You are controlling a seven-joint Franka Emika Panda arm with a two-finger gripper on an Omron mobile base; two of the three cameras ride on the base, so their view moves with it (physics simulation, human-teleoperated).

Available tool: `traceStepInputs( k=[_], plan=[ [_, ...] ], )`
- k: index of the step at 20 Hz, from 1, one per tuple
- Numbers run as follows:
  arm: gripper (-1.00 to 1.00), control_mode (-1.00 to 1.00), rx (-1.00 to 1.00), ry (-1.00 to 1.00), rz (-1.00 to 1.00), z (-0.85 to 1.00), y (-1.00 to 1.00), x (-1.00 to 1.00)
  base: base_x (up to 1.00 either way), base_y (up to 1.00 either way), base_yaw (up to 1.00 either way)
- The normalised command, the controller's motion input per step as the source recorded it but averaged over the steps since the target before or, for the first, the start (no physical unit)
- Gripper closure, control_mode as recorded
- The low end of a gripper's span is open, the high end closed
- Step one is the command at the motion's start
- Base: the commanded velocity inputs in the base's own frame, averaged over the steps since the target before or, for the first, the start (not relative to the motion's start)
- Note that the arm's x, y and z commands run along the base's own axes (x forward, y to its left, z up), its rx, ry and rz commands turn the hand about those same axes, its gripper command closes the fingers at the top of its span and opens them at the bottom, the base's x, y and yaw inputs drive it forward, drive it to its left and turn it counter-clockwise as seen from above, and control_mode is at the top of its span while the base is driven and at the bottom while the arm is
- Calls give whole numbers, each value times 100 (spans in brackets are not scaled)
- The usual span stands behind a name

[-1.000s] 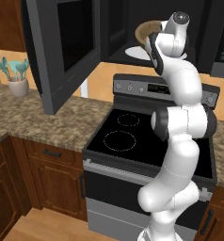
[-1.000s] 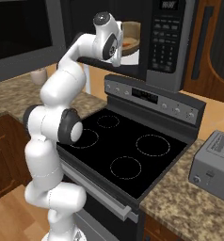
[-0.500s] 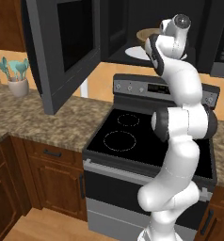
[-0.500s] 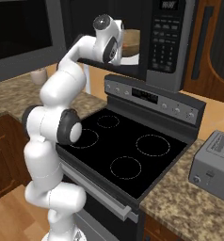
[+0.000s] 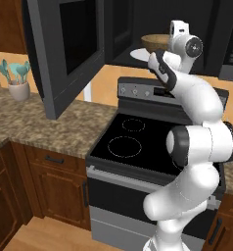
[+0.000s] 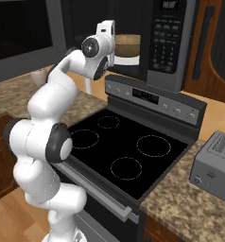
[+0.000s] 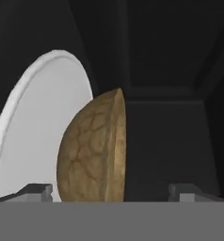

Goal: Pick the carrot from the sink and place it in the bowl. Then pick the bowl and place it in the microwave. Then close the microwave door and press the start button.

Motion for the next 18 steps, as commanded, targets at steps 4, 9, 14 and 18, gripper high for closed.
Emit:
traceStepInputs(
  k=[4, 9, 14, 18],
  plan=[
    [-100, -100, 2, -4, 0, 49, 6, -100, 0, 0, 0],
    [-100, -100, 0, 9, 1, 84, 0, -100, 0, 0, 0],
    [-100, -100, 0, 49, 5, 67, 1, -100, 0, 0, 0],
    [-100, -100, 0, 25, 1, -46, 35, -100, 0, 0, 0]
  ],
)
